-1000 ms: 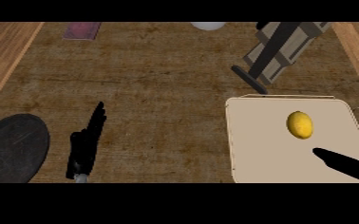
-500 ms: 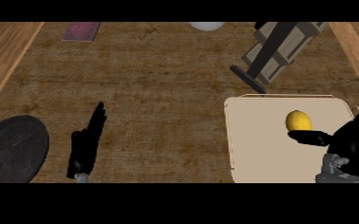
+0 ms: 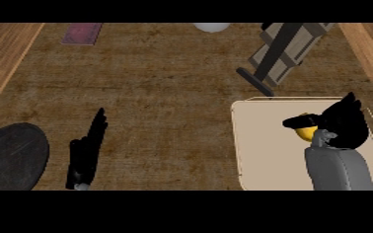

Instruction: Pick the lemon from the tray and place it in the tiered basket

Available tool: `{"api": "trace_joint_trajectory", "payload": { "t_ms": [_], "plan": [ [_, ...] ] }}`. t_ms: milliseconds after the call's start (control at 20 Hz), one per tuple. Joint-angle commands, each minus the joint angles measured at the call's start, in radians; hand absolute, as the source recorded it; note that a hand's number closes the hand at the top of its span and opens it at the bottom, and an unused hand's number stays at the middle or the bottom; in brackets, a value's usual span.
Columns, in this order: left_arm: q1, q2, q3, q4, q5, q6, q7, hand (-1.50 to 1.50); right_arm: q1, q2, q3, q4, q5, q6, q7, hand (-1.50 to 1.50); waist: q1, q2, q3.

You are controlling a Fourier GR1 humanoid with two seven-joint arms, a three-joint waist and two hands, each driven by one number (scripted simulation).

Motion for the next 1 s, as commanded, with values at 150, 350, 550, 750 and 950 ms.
{"api": "trace_joint_trajectory", "payload": {
  "t_ms": [150, 350, 550, 750, 950],
  "plan": [
    [-0.007, -0.01, 0.005, 0.018, -0.009, -0.003, -0.005, 0.0, -0.117, 0.082, -0.076, 0.082, 0.023, 0.177, 0.232, -1.5, -0.012, -0.001, -0.001],
    [0.02, -0.002, -0.011, -0.054, -0.025, 0.017, 0.049, 0.0, -0.123, 0.053, -0.183, 0.143, -0.014, 0.199, 0.171, -1.5, -0.01, -0.002, 0.001],
    [0.051, -0.003, 0.015, -0.038, -0.01, 0.0, 0.003, 0.0, -0.101, 0.083, -0.21, 0.145, -0.005, 0.209, 0.142, -1.5, -0.014, -0.004, 0.001],
    [0.008, -0.038, -0.01, -0.037, -0.042, 0.026, 0.045, 0.0, -0.145, 0.085, -0.197, 0.166, 0.005, 0.213, 0.171, -1.5, -0.017, -0.003, 0.001],
    [0.032, -0.015, 0.0, -0.058, -0.037, 0.0, 0.037, 0.0, -0.178, 0.082, -0.269, 0.196, -0.004, 0.263, 0.152, -1.5, -0.016, -0.004, 0.001]
  ]
}}
